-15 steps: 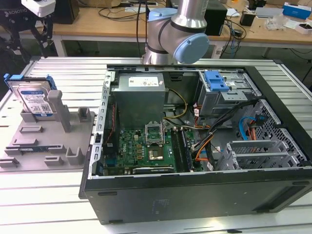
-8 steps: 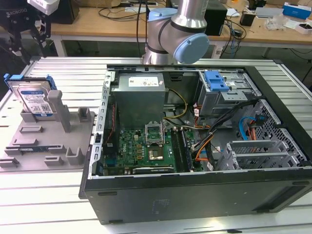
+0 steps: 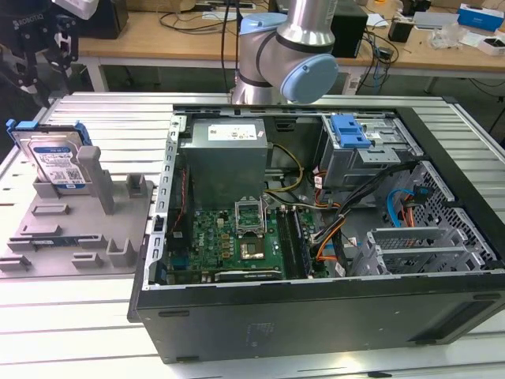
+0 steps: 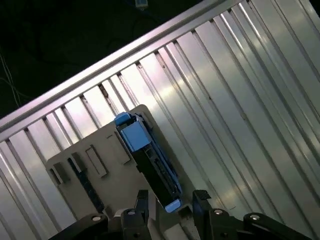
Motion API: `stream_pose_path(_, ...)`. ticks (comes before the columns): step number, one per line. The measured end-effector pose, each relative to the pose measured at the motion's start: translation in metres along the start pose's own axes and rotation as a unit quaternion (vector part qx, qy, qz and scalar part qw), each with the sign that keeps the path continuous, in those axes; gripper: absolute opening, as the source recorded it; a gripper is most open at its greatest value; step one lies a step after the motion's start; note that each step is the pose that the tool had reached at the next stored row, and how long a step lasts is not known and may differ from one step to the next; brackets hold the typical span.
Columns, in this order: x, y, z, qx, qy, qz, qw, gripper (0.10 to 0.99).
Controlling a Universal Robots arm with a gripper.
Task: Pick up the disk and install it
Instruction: 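Pick up the disk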
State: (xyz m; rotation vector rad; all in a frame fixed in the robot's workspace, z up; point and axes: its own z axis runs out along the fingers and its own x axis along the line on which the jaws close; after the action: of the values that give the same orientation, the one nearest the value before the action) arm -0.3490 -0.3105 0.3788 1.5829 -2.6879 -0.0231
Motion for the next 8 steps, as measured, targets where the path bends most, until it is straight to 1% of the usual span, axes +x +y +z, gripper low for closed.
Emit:
stream_pose_path(2,0.0000,0.0000,0.0003,0.0019,0.0018,-0.019,0.9998,0.482)
stream_pose_path(4,0.0000,0.0000,0.0008,0.0045,0.0036,-0.046,0.9989,0.482)
stream_pose_path(6,0.0000,0.0000,0.0014,0.0073,0.0045,-0.073,0.9973,0.482)
stream_pose_path(8,0.0000,0.0000,0.0022,0.0103,0.0052,-0.101,0.9948,0.482)
